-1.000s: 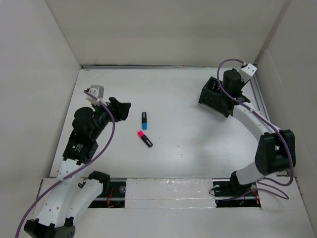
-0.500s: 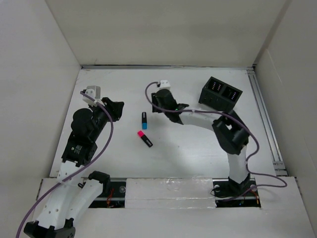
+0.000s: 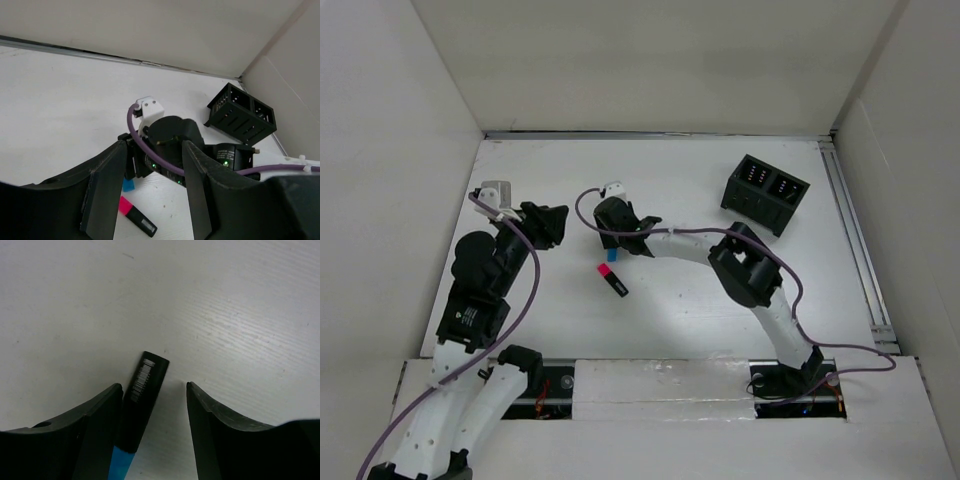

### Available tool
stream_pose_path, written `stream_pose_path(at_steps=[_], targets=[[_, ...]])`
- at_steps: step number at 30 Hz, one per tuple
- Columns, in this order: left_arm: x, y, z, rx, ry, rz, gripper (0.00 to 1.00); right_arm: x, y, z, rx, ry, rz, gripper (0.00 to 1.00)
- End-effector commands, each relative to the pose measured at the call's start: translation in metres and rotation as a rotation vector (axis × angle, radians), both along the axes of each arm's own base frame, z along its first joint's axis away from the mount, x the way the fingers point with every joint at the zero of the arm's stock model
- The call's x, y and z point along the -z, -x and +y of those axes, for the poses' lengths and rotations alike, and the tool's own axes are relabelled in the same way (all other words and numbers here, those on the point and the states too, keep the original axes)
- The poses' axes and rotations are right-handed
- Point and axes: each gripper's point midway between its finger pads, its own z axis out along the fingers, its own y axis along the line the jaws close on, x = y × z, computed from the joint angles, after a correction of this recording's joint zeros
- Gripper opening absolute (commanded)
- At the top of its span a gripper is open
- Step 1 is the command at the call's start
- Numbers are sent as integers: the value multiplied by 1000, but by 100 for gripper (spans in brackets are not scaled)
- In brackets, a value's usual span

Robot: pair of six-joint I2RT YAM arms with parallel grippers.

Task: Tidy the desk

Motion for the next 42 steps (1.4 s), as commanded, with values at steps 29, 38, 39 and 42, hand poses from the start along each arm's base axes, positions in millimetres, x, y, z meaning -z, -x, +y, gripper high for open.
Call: stream_pose_path(at_steps=[29,38,39,42], targets=[[-23,9,12,-52,43,-90,44,-238,-46,-381,988,-266,-615,11],[-22,8,12,-51,41,-86,44,-221,-52,-503,1298,-97,-637,9],[-21,7,12,-54,38,-82,44,-218,-54,-507,1305,-80,-628,9],[-21,7,11,-49,37,-79,44,-212,-57,-507,1316,-25,-630,9]])
